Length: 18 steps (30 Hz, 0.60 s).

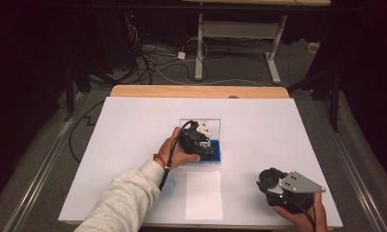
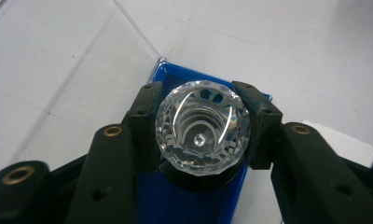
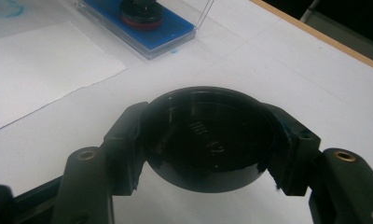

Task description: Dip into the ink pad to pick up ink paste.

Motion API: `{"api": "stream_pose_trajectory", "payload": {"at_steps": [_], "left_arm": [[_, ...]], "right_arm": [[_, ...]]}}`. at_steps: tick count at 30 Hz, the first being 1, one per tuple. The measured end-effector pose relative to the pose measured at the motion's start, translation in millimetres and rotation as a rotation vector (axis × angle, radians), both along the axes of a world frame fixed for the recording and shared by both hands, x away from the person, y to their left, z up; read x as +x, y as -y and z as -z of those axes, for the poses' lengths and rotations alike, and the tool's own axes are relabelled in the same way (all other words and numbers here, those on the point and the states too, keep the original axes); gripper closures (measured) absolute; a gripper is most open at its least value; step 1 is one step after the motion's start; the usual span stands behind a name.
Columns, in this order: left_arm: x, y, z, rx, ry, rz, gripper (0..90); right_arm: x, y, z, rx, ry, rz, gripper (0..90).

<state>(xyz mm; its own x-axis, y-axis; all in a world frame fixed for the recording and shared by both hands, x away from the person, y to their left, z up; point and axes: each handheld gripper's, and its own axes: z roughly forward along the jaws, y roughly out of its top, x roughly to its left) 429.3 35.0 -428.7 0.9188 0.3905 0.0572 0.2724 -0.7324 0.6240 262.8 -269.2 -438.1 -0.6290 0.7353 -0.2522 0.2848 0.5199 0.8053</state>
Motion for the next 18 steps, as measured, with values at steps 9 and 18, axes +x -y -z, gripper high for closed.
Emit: {"api": "stream_pose_trajectory", "payload": {"at_steps": [9,18], "left_arm": [[-11.5,-26.0,-24.7,-0.086,0.061,-0.024,54.7],[-29.3,-60.2,-31.4,-0.138,0.086,-0.018,54.7]], "right_arm": [[-0.2,2.2,-1.8,0.009,0.006,0.008,38.1],[1.0,2.1,-2.6,0.013,0.004,0.013,38.1]]}}
